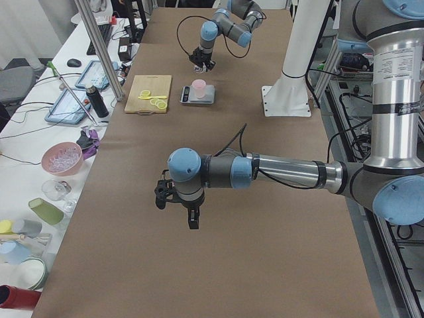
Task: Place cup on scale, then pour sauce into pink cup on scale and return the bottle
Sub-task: 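Tilt the bottle spout down over the pink cup with the right gripper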
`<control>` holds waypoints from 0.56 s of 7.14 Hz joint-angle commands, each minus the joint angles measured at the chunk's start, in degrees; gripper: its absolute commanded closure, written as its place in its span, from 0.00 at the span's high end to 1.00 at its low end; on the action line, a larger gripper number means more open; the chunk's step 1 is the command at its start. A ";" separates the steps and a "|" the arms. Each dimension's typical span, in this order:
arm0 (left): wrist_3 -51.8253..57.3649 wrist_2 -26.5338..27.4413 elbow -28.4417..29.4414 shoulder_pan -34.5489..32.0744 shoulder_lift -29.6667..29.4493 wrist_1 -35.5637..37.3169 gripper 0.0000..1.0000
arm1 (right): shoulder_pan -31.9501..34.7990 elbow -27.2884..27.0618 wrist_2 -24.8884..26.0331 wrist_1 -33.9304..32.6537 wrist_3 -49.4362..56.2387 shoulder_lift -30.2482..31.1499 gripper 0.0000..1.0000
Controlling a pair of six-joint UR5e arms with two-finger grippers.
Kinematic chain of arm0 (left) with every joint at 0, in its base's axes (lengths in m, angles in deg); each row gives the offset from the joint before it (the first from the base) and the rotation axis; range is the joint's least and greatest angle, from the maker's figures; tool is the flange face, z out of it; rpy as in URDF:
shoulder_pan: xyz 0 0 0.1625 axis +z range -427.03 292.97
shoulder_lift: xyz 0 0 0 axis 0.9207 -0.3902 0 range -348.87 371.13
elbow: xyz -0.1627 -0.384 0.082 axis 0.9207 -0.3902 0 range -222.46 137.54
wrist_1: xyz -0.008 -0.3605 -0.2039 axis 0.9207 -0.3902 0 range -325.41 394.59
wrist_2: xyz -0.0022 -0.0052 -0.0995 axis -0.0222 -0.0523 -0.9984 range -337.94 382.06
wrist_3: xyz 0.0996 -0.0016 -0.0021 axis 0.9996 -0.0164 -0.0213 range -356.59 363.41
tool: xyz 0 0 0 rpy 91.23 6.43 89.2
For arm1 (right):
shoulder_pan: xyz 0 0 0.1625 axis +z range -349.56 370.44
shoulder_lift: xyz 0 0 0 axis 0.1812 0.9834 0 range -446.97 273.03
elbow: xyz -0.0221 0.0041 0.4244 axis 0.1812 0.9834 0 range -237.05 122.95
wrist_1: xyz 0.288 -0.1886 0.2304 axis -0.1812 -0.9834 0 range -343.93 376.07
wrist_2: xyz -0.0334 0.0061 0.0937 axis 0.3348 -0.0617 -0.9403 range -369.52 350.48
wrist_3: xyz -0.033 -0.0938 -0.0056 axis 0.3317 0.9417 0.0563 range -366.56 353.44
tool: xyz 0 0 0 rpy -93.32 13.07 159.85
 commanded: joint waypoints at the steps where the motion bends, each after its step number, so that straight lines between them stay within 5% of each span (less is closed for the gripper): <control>1: 0.00 0.06 0.16 0.00 -0.25 0.00 0.97 | 0.05 1.98 0.44 -1.60 0.02 -1.94 0.00; 4: 0.00 0.32 0.51 0.09 -0.78 0.00 0.97 | 0.23 4.71 1.23 -3.46 0.02 -4.58 0.00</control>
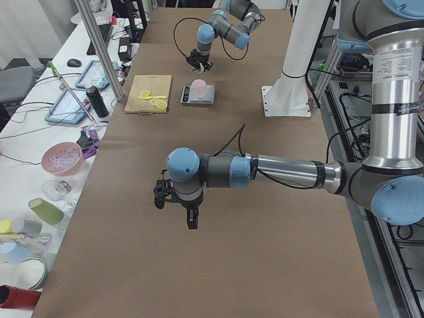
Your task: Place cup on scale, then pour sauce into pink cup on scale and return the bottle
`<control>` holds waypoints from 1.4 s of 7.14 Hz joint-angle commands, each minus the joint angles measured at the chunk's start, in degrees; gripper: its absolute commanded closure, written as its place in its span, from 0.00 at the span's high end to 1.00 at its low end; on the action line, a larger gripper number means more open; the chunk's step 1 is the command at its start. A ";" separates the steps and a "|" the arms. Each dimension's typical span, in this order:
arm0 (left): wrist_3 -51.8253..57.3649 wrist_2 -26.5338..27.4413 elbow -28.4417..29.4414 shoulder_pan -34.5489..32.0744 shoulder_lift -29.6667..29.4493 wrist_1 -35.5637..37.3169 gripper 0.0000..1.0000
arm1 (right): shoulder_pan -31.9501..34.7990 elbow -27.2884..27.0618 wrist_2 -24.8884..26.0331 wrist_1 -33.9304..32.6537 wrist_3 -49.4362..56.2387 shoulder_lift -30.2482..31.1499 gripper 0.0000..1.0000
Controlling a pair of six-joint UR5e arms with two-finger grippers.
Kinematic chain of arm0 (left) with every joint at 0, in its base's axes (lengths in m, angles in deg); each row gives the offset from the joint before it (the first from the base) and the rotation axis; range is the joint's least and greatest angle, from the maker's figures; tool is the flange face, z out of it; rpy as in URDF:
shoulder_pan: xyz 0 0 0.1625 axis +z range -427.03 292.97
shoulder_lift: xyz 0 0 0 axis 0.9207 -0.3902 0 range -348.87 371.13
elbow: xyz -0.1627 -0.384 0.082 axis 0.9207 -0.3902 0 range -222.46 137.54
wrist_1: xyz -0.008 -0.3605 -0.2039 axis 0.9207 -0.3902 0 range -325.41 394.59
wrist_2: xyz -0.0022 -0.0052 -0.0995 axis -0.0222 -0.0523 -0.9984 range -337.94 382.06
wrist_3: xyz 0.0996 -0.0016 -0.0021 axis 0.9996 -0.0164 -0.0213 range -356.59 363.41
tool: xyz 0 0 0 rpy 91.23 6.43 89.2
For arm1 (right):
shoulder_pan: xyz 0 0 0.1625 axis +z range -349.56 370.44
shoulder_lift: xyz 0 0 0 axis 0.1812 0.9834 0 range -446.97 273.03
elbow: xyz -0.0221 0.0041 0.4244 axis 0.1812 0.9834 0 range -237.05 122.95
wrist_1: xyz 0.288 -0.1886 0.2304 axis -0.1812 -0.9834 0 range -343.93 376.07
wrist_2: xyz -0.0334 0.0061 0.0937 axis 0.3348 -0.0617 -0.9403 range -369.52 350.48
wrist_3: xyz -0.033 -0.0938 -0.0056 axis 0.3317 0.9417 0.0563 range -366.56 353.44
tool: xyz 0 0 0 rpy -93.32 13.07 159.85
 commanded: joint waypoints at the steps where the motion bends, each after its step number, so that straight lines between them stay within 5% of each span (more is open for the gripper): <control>1: 0.00 0.07 0.13 0.01 -0.31 0.00 0.97 | 0.05 1.32 0.32 -1.47 0.00 -1.09 0.00; 10: -0.09 0.25 0.92 0.01 -0.48 -0.09 0.97 | -0.56 6.77 1.90 -6.75 -0.44 -5.84 0.00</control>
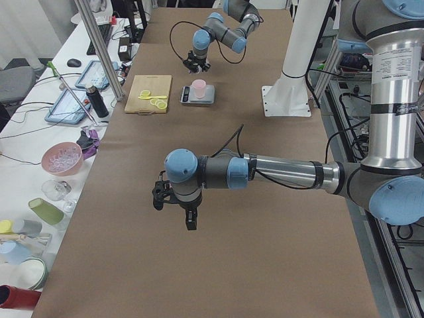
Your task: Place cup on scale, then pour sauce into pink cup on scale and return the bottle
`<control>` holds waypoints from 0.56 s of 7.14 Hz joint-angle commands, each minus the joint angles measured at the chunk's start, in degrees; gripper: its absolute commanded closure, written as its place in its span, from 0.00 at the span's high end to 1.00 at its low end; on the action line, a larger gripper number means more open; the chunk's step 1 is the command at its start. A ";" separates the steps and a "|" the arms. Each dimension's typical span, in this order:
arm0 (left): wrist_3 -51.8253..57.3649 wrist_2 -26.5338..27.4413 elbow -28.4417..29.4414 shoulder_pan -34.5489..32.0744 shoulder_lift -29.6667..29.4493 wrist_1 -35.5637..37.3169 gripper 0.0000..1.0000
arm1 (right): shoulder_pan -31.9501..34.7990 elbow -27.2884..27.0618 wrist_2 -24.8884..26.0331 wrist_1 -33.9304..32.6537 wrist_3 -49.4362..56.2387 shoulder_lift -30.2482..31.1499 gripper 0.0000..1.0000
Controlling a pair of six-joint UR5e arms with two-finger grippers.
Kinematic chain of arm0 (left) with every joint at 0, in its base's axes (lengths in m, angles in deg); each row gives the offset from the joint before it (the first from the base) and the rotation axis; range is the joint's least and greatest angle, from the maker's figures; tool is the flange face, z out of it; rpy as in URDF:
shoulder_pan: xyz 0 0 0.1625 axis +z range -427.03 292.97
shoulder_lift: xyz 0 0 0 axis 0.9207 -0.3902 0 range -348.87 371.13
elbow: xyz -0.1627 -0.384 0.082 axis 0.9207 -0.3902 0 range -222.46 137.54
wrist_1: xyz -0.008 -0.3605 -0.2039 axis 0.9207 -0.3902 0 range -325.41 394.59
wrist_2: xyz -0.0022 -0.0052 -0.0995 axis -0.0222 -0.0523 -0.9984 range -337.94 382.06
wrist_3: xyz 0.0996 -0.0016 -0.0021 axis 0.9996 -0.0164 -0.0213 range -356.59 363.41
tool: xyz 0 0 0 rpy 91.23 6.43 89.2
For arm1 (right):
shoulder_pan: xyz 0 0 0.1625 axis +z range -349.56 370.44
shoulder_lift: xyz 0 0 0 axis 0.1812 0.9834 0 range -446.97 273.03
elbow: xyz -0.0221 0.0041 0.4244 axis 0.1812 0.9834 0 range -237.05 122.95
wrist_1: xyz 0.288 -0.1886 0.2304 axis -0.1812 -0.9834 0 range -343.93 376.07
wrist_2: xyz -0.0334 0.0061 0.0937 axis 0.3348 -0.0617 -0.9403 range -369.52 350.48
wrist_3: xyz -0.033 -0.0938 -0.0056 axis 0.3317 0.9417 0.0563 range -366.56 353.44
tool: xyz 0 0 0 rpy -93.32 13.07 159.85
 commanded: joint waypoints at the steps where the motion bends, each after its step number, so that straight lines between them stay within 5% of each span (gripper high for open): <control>1: 0.13 -0.02 0.23 -0.07 -0.12 -0.27 0.97 | -0.93 0.81 0.82 -1.90 -0.40 -1.02 0.00; 4: 0.04 -0.02 0.58 -0.07 -1.51 -0.36 0.97 | -3.30 -0.06 2.23 -3.05 -0.76 -0.33 0.00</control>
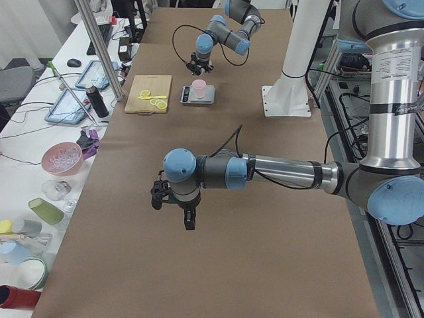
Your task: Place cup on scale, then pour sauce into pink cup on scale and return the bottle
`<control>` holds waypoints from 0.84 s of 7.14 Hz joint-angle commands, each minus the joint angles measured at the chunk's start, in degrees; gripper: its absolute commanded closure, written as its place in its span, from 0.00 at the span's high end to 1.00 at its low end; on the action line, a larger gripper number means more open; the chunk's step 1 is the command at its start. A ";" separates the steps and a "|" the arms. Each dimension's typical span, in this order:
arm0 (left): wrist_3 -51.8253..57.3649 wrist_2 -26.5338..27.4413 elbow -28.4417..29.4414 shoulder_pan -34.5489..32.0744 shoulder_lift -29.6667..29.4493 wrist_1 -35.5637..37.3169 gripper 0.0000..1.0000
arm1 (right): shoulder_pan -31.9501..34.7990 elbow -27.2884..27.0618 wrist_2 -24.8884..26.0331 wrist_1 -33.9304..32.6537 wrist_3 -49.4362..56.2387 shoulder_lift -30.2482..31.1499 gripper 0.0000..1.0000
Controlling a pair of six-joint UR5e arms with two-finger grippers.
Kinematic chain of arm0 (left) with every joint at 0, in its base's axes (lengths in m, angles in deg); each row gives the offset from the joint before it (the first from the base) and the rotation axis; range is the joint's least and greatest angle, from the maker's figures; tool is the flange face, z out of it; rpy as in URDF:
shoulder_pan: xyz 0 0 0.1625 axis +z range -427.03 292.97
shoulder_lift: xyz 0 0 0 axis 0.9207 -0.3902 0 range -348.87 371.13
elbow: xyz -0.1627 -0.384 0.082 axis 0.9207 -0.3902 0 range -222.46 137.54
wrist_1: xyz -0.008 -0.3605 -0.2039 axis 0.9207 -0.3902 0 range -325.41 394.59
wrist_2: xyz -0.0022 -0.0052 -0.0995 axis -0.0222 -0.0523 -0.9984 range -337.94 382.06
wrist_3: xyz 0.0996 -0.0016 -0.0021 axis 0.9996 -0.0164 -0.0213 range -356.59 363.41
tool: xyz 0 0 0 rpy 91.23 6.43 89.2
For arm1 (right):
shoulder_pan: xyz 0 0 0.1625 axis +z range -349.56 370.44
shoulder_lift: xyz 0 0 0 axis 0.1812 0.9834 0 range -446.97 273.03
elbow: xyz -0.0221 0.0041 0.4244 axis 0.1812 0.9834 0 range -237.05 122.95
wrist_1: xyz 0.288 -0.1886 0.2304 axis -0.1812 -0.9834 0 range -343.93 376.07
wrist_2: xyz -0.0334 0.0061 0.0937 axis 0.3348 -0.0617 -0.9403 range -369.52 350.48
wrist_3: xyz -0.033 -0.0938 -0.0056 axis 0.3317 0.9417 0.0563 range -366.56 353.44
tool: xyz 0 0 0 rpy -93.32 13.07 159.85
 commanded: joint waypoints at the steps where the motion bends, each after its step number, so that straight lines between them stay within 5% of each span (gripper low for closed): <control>1: -0.24 0.00 0.94 0.00 -2.92 0.41 0.97 | -1.86 -0.62 0.72 -0.36 -0.19 0.54 0.00; 6: 0.19 -0.44 2.62 -0.53 -3.82 -0.02 0.97 | -2.23 -0.71 2.65 -5.01 -0.55 -0.16 0.00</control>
